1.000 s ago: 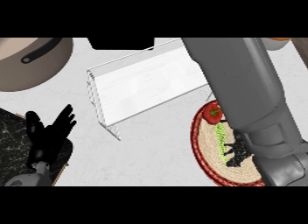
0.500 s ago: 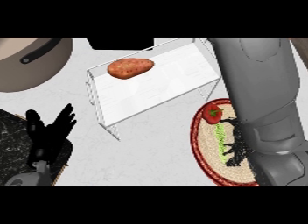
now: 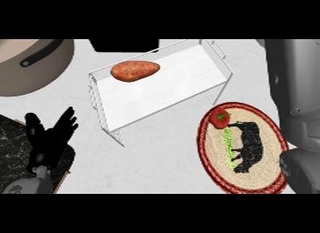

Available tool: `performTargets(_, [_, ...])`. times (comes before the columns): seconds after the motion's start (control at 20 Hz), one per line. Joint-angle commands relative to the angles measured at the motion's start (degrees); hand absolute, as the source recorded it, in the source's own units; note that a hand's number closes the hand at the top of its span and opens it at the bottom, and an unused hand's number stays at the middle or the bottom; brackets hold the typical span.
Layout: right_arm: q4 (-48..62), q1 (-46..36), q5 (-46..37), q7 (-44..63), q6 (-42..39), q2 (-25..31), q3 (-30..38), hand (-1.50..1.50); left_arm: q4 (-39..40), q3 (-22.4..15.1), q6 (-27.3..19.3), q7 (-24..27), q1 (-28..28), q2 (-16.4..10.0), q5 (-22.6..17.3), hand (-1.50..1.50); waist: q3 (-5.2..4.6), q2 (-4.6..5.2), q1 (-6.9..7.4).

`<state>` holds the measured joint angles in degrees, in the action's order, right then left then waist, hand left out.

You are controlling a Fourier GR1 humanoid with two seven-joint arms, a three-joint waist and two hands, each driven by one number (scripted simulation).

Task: Pick the sweet potato from the placemat and place it in the tiered shelf

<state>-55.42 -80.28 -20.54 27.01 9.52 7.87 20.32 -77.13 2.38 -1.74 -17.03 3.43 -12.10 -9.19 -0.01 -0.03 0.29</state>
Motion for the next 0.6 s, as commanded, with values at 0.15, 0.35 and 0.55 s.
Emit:
performTargets(0.15, [0.3, 0.4, 2.4, 3.8, 1.3, 10.9, 6.6, -1.50, -1.6, 0.8, 2.2, -1.0, -1.4, -1.6, -1.0, 0.00, 0.04, -0.06, -0.02])
performTargets(0.35, [2.7, 3.7, 8.8, -0.8, -2.6, 15.0, 11.3, -1.50, 1.7, 1.5, 2.2, 1.6, -0.4, -1.4, -0.3, 0.00, 0.02, 0.26, 0.07])
performTargets(0.55, [5.0, 7.2, 13.4, -3.5, -12.5, 21.5, 12.8, -1.50, 0.9, 0.7, 0.4, 0.9, 0.6, 0.7, 0.3, 0.00, 0.04, 0.23, 0.07])
